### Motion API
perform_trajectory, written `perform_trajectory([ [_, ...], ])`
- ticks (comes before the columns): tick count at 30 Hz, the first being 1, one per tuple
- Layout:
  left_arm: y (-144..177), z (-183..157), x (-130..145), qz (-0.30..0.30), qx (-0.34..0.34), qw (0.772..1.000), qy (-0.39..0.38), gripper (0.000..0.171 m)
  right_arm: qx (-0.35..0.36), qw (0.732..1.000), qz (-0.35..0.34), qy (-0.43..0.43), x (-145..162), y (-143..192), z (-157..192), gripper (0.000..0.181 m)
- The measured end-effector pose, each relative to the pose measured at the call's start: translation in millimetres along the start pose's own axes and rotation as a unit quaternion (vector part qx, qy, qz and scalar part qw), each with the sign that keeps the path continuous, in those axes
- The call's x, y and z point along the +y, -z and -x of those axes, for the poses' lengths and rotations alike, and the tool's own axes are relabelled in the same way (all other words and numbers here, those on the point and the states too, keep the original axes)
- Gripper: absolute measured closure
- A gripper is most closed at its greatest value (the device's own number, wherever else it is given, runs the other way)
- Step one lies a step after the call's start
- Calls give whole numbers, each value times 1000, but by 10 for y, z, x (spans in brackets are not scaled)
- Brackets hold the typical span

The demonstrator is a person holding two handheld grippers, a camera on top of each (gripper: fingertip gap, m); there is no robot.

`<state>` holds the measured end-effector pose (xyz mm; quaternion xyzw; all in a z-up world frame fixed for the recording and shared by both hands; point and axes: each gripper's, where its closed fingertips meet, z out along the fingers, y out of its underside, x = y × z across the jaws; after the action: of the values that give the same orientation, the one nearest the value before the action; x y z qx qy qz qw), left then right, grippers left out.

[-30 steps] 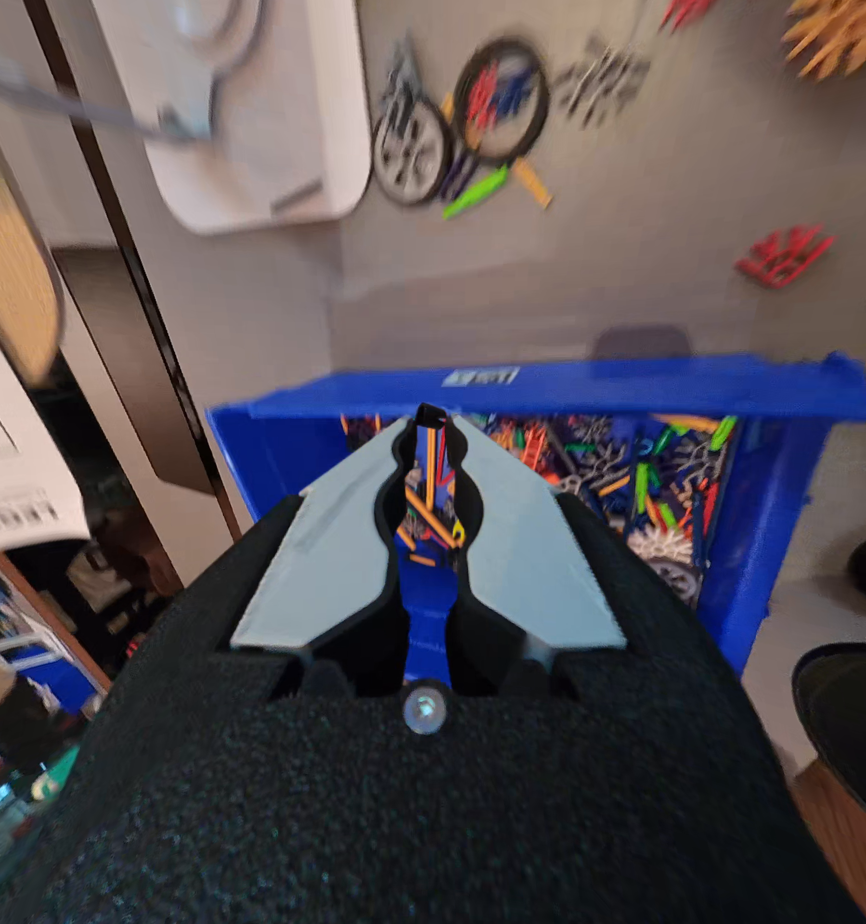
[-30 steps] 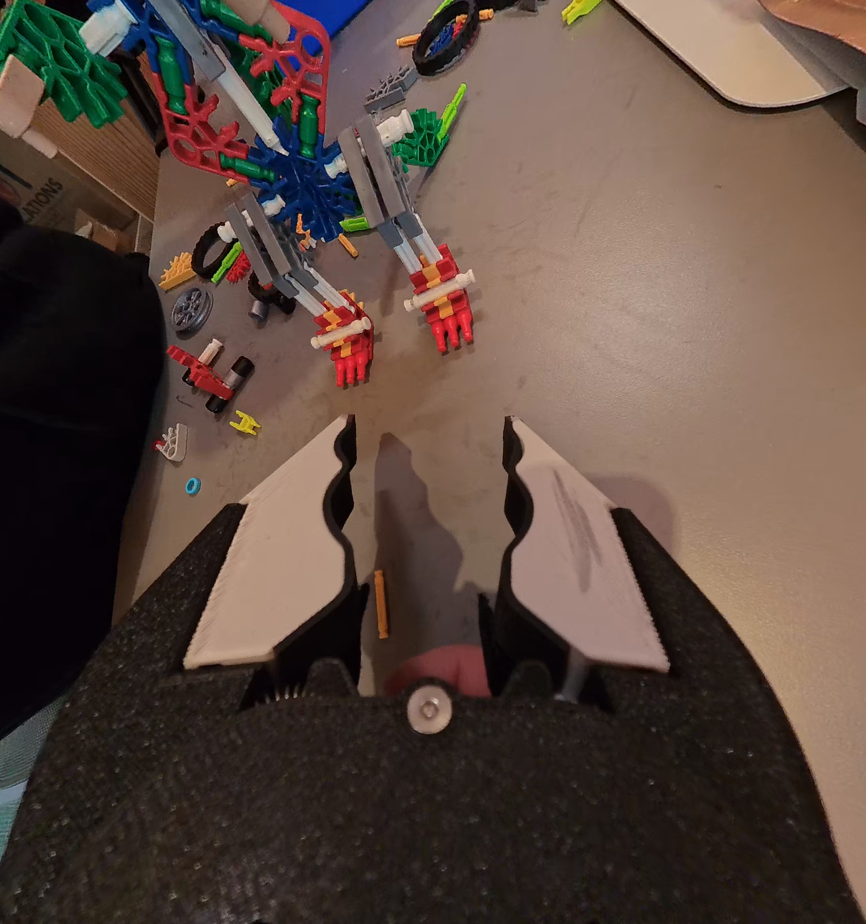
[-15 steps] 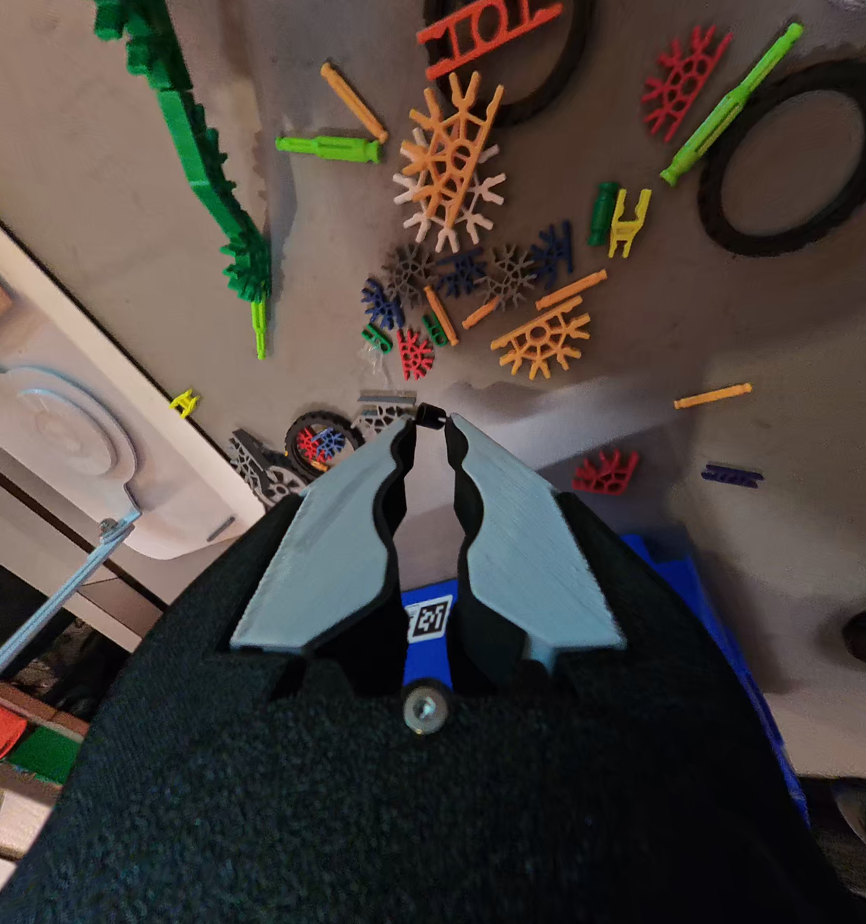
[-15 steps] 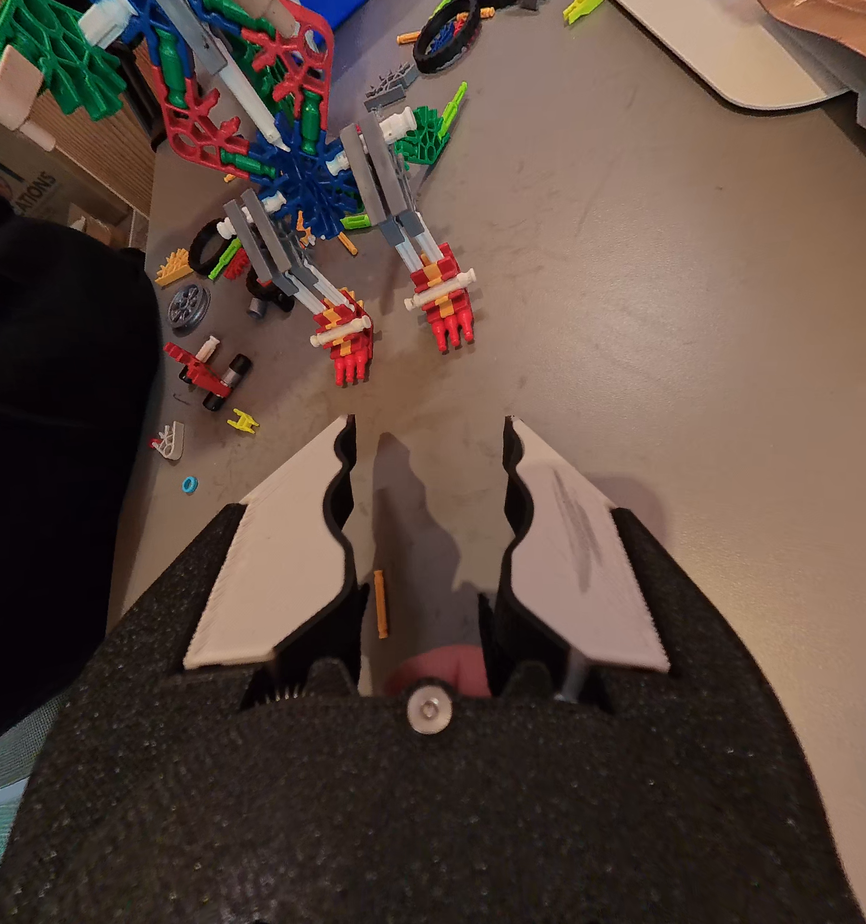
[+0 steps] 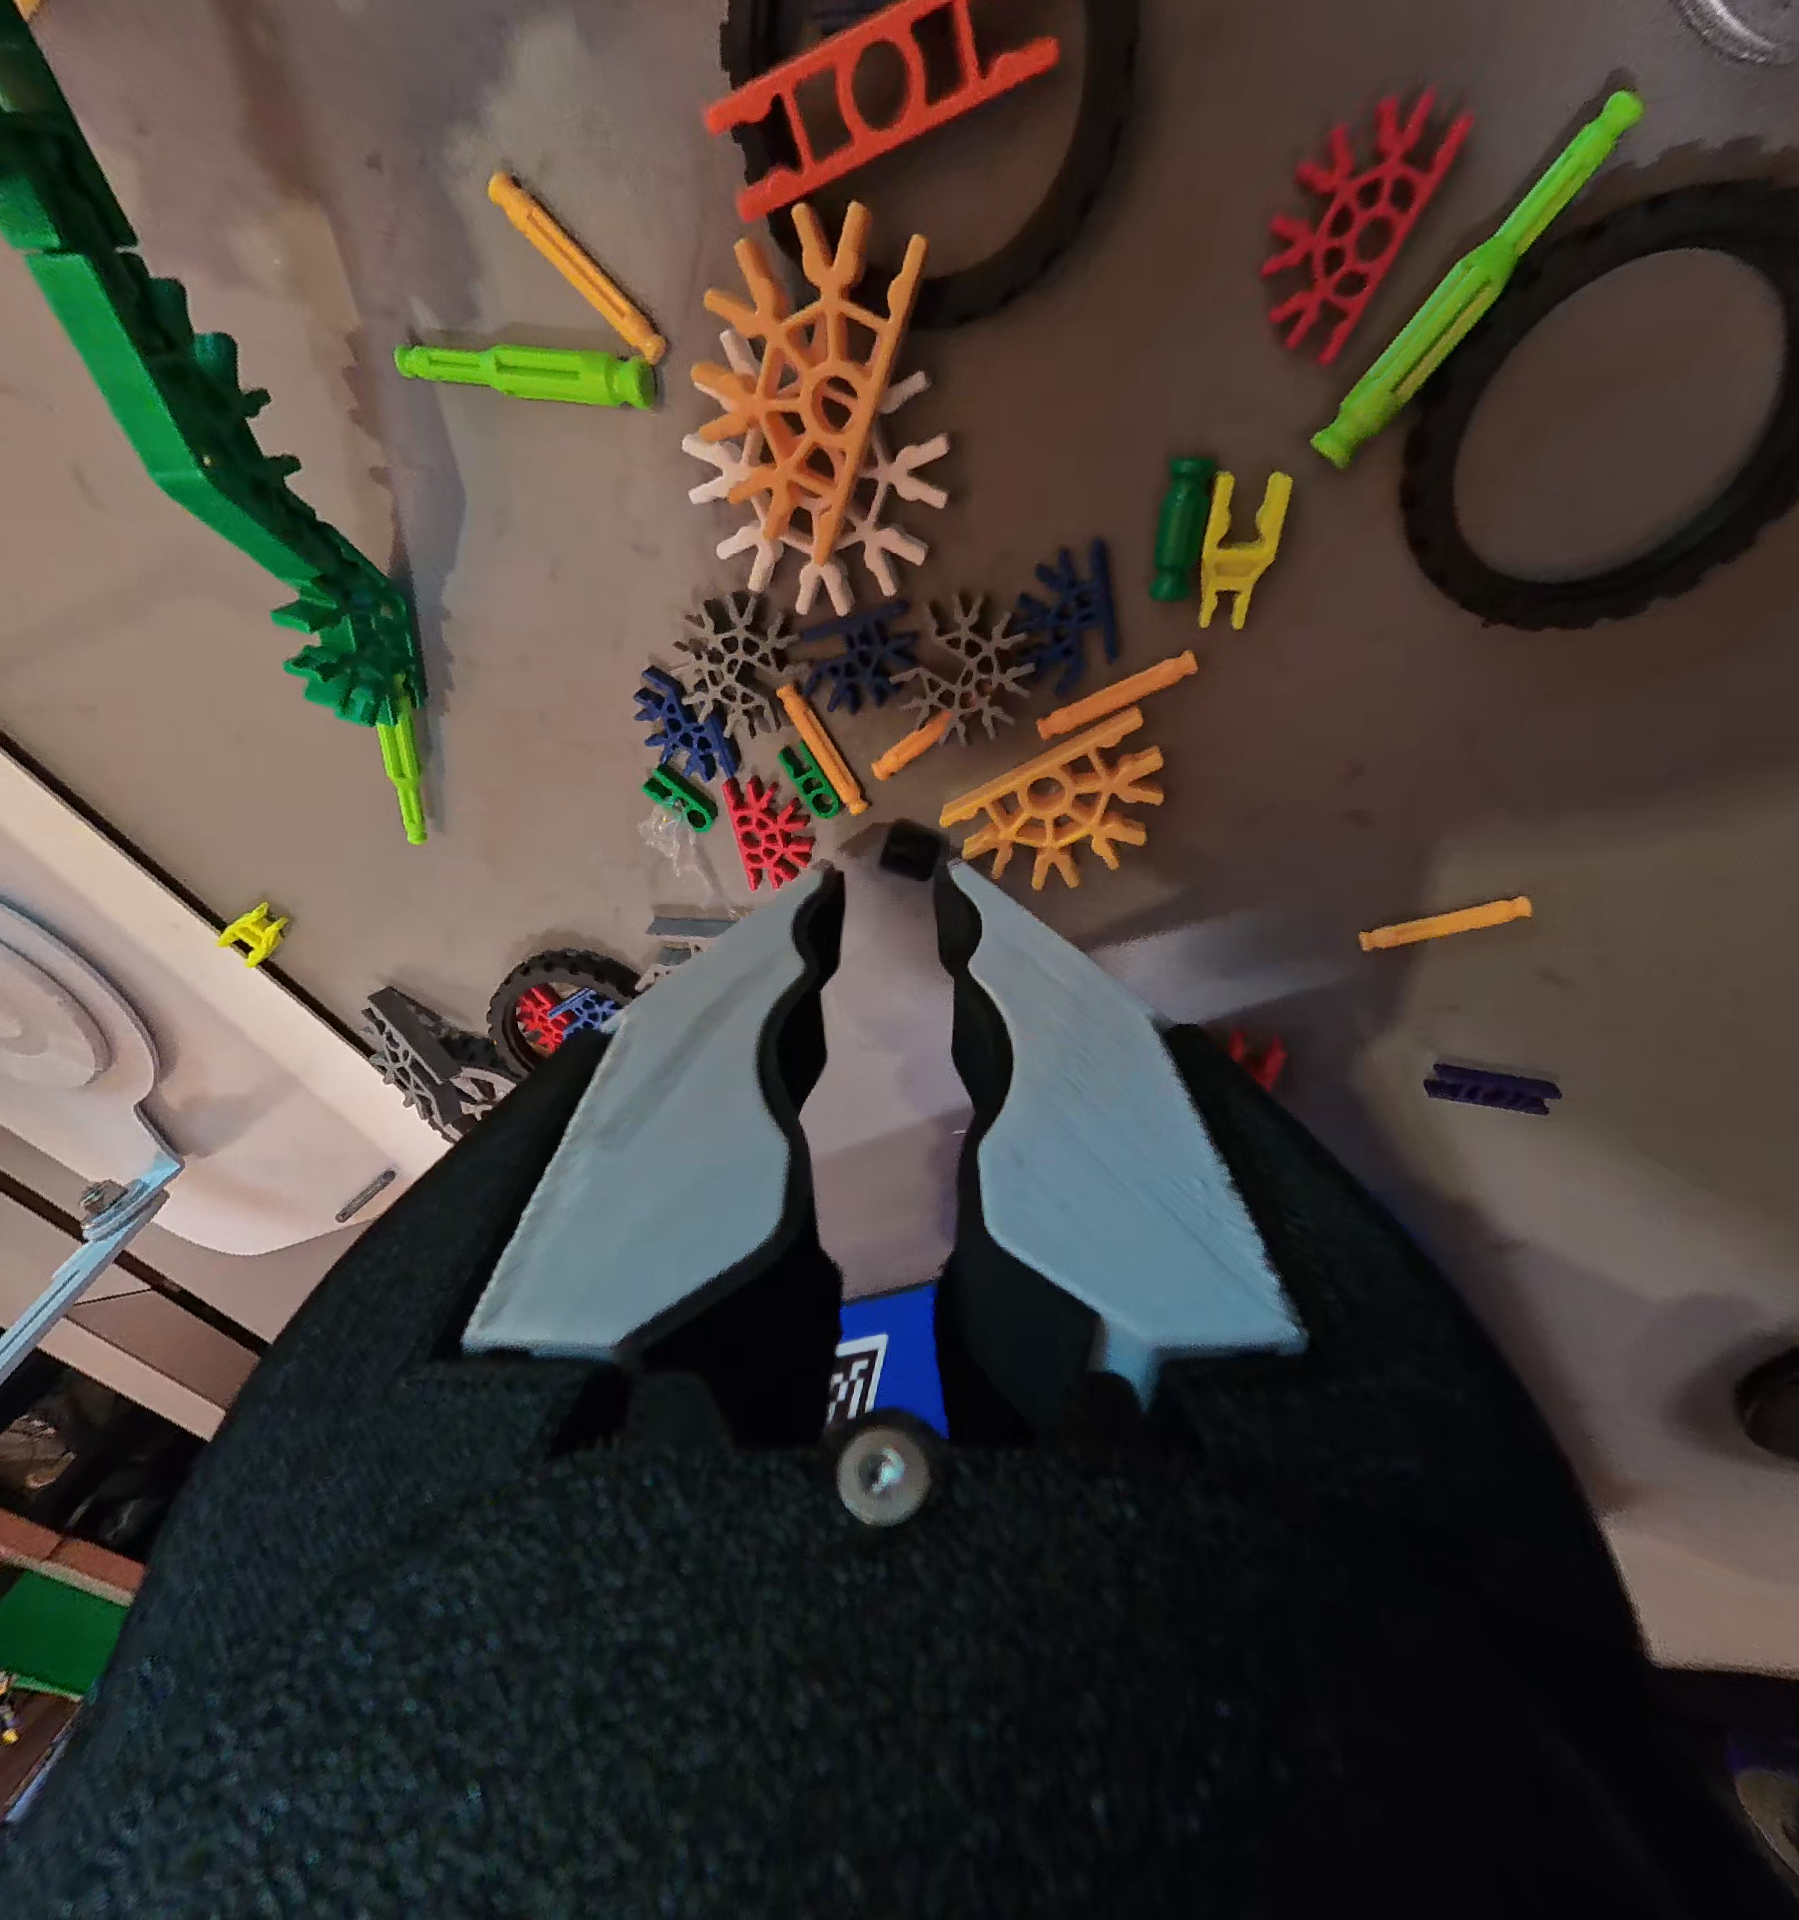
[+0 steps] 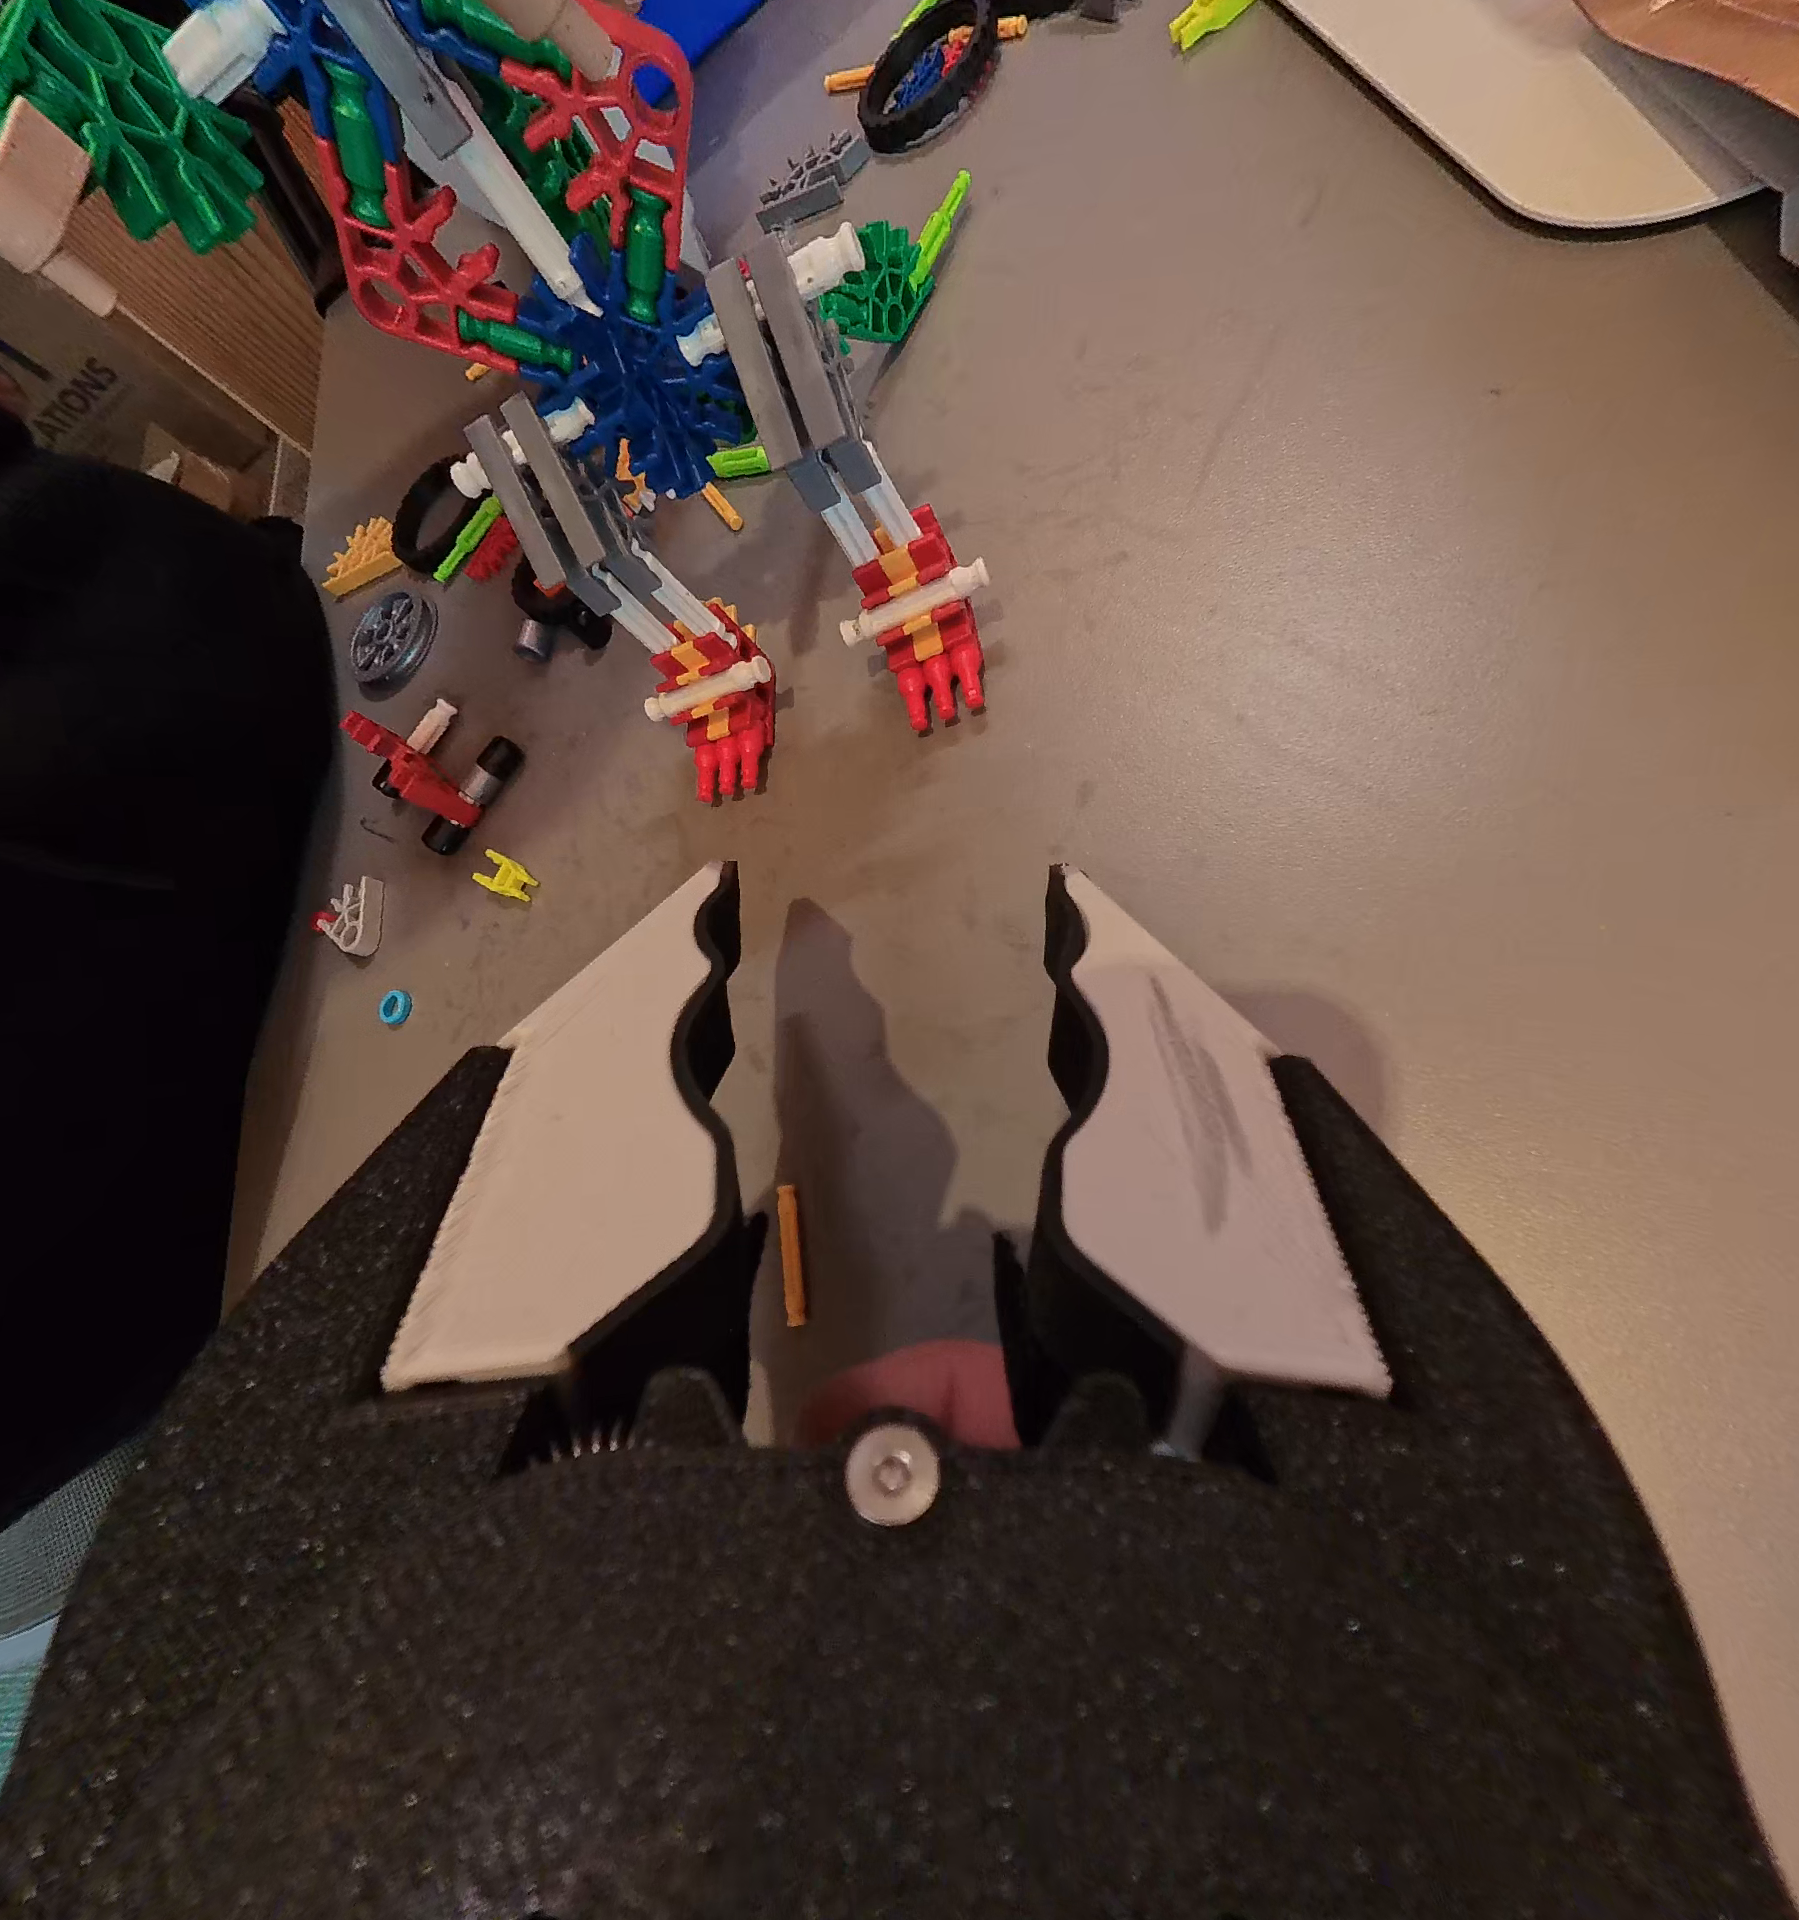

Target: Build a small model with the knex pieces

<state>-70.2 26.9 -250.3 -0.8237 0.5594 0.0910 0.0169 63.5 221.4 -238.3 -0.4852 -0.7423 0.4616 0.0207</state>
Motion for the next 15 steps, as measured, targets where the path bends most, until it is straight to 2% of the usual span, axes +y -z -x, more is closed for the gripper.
perform_trajectory([
  [8,80,67,-12,-20,-24,999,21,153,-1,1000,0,0,0,1,1,123],
  [15,278,192,156,-27,-72,995,56,164,-1,1000,0,0,1,1,0,123],
])
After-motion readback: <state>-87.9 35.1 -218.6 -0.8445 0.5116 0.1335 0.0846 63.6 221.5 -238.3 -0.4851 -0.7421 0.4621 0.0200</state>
